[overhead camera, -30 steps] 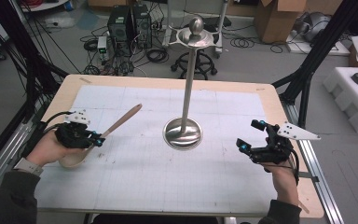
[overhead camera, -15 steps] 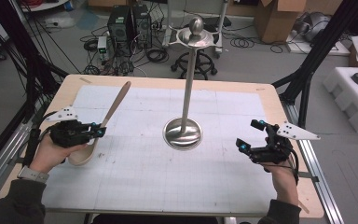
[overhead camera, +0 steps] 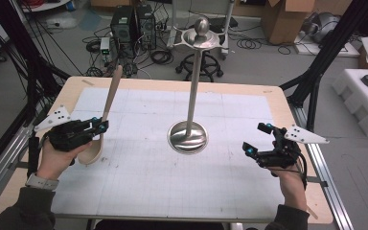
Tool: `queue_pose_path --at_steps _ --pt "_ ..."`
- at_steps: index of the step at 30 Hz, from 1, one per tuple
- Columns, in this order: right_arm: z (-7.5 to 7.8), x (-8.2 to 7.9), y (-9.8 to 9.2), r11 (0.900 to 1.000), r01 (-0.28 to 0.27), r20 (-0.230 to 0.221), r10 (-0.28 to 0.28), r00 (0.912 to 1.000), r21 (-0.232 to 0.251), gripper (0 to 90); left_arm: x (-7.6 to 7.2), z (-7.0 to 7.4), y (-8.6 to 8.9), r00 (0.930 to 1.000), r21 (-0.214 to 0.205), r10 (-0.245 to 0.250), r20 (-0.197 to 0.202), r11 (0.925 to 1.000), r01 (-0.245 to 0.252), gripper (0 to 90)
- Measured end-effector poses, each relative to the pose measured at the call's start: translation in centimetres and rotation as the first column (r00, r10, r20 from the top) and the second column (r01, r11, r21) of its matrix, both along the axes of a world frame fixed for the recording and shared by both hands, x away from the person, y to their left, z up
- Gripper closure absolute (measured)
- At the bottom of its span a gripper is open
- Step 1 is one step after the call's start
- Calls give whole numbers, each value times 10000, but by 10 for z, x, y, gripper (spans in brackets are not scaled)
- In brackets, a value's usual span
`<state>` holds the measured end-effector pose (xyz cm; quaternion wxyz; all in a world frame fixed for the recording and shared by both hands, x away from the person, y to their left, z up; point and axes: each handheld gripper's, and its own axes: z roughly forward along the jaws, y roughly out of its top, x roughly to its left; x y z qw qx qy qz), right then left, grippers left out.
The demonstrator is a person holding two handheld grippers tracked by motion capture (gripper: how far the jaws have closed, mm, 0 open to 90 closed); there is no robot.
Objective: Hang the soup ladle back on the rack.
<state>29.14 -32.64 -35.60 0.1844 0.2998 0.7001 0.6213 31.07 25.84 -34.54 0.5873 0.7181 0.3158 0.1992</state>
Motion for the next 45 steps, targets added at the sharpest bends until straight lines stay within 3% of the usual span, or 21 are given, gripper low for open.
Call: queue_pose_path --at_steps 3,6,8,23,45 --pt "0 0 0 10000 4 -1 -4 10000 18 5 -2 1 -4 9996 5 68 275 10000 -68 780" --pt "0 0 0 10000 -5 -15 6 10000 26 5 -3 3 -7 9978 -277 288 597 9992 -272 780" --pt "0 0 0 10000 -11 -6 11 10000 30 5 -2 6 -8 9981 -597 243 559 9980 -210 781" --pt "1 -1 -1 10000 -9 35 9 10000 70 5 -2 23 -32 9963 -488 96 857 9988 -54 780" --pt "1 -1 -3 9999 8 103 -9 9999 144 5 1 58 -66 9886 -372 -818 1265 9955 872 780"
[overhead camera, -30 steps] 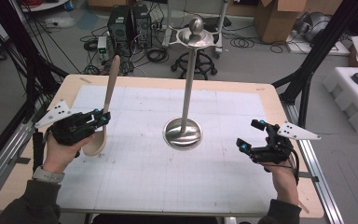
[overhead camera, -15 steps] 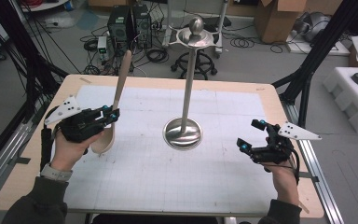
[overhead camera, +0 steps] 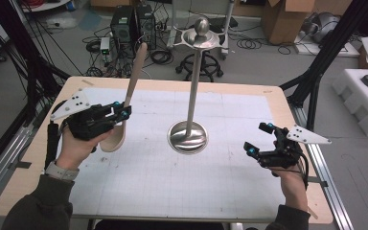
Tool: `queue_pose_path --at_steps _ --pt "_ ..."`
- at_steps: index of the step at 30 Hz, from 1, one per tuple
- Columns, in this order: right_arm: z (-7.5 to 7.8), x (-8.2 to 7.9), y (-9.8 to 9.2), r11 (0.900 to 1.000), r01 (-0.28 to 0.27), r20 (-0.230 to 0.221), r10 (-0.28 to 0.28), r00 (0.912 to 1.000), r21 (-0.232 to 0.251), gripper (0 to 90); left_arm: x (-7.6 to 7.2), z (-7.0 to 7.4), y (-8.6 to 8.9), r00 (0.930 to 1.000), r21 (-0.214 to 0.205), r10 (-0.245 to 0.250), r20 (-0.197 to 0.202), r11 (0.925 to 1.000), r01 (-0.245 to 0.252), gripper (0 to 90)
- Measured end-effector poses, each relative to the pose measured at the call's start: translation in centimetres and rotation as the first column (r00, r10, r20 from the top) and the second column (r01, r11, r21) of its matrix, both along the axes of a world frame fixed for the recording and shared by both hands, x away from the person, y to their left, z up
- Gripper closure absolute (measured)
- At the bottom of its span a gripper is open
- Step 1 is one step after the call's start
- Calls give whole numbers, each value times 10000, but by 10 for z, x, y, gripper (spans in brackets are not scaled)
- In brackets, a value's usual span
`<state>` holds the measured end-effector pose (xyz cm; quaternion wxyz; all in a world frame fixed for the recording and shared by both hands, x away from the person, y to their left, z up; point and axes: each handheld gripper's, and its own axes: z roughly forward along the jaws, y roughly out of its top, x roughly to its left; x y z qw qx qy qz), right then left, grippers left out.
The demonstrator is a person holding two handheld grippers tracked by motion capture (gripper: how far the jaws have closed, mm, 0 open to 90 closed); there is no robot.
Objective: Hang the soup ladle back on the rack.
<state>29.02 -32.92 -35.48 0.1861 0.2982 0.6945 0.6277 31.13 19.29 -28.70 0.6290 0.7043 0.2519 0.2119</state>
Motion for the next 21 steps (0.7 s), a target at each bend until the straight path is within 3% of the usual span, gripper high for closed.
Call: queue_pose_path --at_steps 7,21 --pt "0 0 -1 10000 -2 15 2 10000 47 5 1 8 -7 9999 175 -145 75 9997 144 780" --pt "1 -1 -2 10000 -3 3 3 10000 98 5 6 21 -22 9990 89 -430 96 9990 429 780"
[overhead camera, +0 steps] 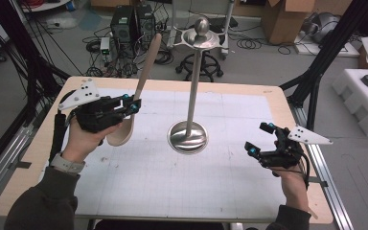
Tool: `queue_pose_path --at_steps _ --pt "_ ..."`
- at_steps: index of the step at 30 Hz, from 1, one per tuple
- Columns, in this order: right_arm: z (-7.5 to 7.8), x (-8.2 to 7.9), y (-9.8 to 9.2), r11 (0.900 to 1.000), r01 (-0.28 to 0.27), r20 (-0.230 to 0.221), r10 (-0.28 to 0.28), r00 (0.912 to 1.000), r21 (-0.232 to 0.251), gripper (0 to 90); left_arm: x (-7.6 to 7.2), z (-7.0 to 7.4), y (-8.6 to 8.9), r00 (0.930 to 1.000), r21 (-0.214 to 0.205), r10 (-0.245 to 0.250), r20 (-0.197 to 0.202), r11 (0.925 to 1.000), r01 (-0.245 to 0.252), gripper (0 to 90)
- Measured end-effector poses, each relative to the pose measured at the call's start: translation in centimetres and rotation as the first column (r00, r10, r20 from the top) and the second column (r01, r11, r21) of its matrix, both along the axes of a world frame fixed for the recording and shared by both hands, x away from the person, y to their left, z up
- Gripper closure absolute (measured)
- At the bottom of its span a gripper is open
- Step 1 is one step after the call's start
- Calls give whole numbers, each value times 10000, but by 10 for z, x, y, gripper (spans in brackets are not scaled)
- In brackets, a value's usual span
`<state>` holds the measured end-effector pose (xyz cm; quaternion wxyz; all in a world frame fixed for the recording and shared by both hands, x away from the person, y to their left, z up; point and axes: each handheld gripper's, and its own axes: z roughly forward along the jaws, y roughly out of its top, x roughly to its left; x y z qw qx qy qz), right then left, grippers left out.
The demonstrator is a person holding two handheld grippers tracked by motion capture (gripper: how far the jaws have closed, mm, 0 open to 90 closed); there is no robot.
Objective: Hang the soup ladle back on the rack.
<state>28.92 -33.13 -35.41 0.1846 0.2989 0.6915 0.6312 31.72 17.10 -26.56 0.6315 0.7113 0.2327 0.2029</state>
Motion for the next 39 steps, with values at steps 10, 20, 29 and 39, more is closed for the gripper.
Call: queue_pose_path --at_steps 10,20,29,39 --pt "0 0 -2 10000 -24 49 23 10000 64 5 2 -1 -9 9996 -61 -261 57 9996 261 780" --pt "2 -2 -4 9999 -79 205 77 9998 110 5 7 -3 -15 9995 -60 -320 -28 9995 320 780" --pt "4 -5 -5 9997 -175 503 166 9986 170 5 8 -3 -16 9994 -89 -340 -65 9994 339 780" --pt "4 -5 -5 9997 -189 522 181 9985 150 5 9 -5 -18 9990 -29 -433 -95 9991 433 780"
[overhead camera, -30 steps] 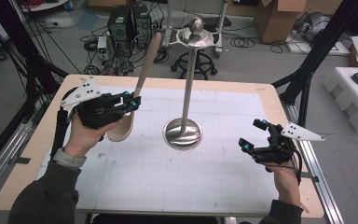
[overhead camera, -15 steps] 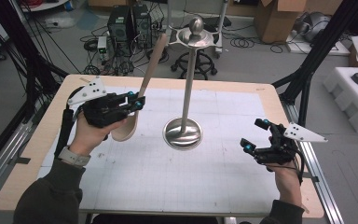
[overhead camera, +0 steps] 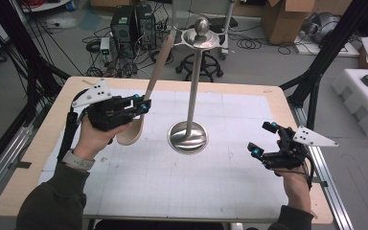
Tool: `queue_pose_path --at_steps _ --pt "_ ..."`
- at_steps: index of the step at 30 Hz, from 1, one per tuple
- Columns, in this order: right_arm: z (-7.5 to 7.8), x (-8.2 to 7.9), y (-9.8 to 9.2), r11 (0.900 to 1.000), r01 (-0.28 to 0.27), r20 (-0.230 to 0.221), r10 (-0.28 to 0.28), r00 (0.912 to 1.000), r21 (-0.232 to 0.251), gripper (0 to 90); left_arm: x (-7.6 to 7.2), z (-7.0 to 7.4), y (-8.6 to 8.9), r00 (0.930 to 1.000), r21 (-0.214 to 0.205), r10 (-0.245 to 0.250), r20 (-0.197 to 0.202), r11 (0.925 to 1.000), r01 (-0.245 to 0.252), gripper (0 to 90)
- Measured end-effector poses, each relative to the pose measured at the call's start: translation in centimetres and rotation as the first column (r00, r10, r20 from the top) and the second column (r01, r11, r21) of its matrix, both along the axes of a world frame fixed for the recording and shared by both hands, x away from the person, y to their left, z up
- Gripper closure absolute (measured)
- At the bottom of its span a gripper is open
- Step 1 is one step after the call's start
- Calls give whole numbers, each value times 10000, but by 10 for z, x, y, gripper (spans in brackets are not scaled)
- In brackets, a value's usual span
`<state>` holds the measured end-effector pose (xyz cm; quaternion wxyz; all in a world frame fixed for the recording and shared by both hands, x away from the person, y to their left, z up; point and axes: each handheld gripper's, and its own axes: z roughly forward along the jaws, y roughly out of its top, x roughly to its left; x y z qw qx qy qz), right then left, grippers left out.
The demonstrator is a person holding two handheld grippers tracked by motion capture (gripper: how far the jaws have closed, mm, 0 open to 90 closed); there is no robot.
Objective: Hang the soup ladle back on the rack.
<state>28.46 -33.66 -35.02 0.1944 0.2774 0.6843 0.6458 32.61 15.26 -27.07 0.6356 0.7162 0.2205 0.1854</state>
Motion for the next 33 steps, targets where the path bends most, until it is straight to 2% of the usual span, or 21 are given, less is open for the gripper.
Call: queue_pose_path --at_steps 18,26,33 --pt "0 0 -1 10000 7 4 -7 10000 35 5 6 -4 -6 9999 -8 99 -115 10000 -99 780" --pt "0 -1 -1 10000 -21 -23 21 10000 59 5 5 -4 -7 9999 139 136 -71 9998 -135 780" --pt "1 -1 -2 10000 -13 31 13 10000 83 5 7 -8 -12 9997 239 91 -208 9997 -86 780"
